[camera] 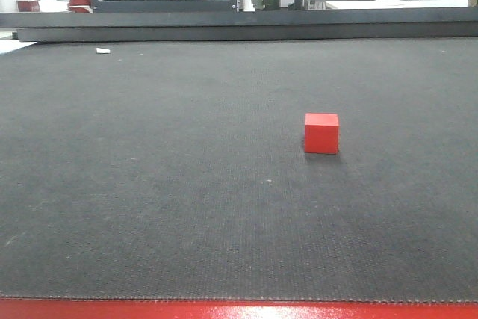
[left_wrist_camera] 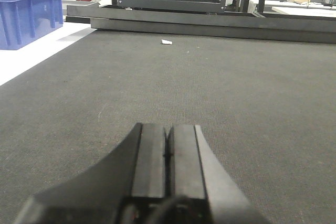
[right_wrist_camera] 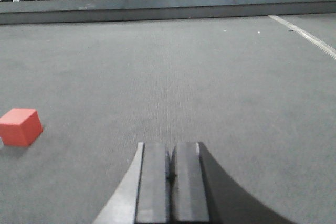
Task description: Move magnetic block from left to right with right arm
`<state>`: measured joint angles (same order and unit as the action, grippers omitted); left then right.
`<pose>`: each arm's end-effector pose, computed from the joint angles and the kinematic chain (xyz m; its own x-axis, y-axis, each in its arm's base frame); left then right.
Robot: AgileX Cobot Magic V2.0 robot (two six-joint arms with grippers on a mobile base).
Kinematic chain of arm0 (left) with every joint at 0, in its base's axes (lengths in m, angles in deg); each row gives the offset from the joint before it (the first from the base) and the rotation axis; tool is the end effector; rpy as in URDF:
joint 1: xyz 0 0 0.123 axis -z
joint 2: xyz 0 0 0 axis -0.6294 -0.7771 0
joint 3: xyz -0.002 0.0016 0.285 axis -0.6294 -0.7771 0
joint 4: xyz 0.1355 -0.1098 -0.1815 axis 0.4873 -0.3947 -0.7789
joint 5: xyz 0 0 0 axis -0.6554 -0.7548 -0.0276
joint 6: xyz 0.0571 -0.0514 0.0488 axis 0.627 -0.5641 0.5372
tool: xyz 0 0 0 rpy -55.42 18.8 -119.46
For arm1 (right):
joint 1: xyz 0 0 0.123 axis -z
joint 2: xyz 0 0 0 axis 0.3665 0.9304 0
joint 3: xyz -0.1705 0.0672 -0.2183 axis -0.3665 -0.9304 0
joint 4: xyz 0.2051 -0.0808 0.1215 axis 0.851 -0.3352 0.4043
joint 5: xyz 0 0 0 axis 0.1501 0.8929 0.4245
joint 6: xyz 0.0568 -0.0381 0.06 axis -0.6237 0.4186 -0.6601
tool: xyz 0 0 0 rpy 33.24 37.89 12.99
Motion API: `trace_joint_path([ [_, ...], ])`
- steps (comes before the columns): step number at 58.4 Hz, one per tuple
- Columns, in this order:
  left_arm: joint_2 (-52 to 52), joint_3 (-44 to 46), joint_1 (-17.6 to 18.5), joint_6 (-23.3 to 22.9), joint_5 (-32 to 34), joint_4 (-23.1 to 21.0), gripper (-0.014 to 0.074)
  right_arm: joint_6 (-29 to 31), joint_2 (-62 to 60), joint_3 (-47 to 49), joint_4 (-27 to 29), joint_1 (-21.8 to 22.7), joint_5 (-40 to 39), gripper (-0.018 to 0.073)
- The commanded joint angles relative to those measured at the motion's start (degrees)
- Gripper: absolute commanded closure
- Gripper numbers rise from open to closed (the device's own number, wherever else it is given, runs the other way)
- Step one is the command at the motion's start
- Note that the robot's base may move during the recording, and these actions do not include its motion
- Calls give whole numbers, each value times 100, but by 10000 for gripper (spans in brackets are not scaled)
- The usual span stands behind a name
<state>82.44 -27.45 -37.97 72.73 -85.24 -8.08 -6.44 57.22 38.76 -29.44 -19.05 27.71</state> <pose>0.0568 -0.0014 0.2002 0.0391 -0.0399 -0.9984 0.0223 0.9990 -0.0390 0.0557 -0.0028 0.2010 -0.0309 0.0958 -0.9949 0.0500 0.9943 0.0942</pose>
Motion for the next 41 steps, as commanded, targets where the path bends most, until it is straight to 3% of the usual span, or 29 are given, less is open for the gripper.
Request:
trace_joint_path([
  [1,77,-48,27,-34,482,-27,722,50,-5,706,-30,24,-321,503],
  [9,77,-48,27,-34,482,-27,722,50,555,1703,-30,24,427,501],
  [18,77,-48,27,-34,482,-27,722,50,1538,2483,-30,12,566,461],
  [22,77,-48,27,-34,482,-27,722,50,2030,2714,-30,8,655,377],
  [34,77,-48,27,-34,482,-27,722,50,3554,3447,-51,8,1003,1],
  [41,77,-48,27,-34,482,-27,722,35,4381,4012,-61,-189,1488,-74],
])
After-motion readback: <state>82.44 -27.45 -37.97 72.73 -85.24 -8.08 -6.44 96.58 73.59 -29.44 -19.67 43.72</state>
